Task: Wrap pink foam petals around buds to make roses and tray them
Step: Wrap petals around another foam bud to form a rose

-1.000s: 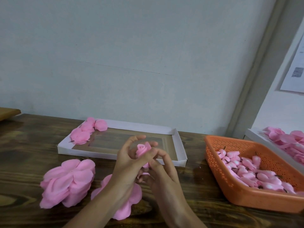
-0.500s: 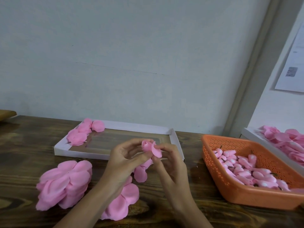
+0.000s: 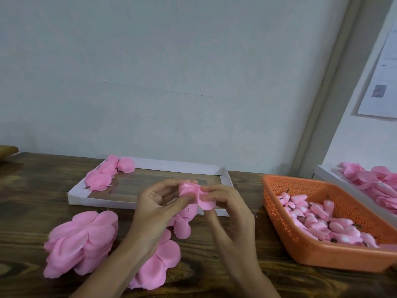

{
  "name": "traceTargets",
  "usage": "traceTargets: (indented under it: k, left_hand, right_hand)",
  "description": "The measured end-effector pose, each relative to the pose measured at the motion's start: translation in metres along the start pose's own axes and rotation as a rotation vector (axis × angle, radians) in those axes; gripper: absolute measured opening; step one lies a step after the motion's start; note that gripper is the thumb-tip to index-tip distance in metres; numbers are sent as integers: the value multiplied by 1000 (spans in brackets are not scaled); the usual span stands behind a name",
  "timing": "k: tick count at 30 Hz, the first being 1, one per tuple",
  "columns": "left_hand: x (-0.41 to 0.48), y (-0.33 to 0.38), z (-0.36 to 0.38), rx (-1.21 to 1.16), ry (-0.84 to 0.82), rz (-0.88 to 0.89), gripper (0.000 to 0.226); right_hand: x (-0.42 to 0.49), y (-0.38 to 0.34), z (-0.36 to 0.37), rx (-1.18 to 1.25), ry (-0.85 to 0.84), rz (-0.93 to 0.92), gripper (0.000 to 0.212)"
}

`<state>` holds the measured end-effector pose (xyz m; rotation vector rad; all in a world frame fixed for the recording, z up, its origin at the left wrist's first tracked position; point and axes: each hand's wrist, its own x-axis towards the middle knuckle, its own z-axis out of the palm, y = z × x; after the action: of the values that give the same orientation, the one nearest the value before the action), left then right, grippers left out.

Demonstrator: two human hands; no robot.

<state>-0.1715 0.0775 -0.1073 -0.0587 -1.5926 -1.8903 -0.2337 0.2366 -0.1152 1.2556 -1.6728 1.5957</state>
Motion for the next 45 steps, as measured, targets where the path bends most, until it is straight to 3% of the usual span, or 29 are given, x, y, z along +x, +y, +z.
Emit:
traceTargets:
  k: [10,22,31,37,45]
  left_hand:
    - [-2,2,1,10,45,24,33]
    - [-6,8,5,49,-67,63,33]
    - [-5,9,5,54,-96,121,37]
    - [-3,10,5,67,-97,145,36]
    - [-7,12,11,94,-72,127,44]
  right_hand:
    - [1,-5,-3,-186,45,-134,13]
    - [1,-9,-1,-199,86,-95,18]
    - [3,-8,-1,-219,-64,-3,24]
    - [2,-5,-1,-238,-4,-77,19]
    - [5,-12,-1,-333,63,-42,31]
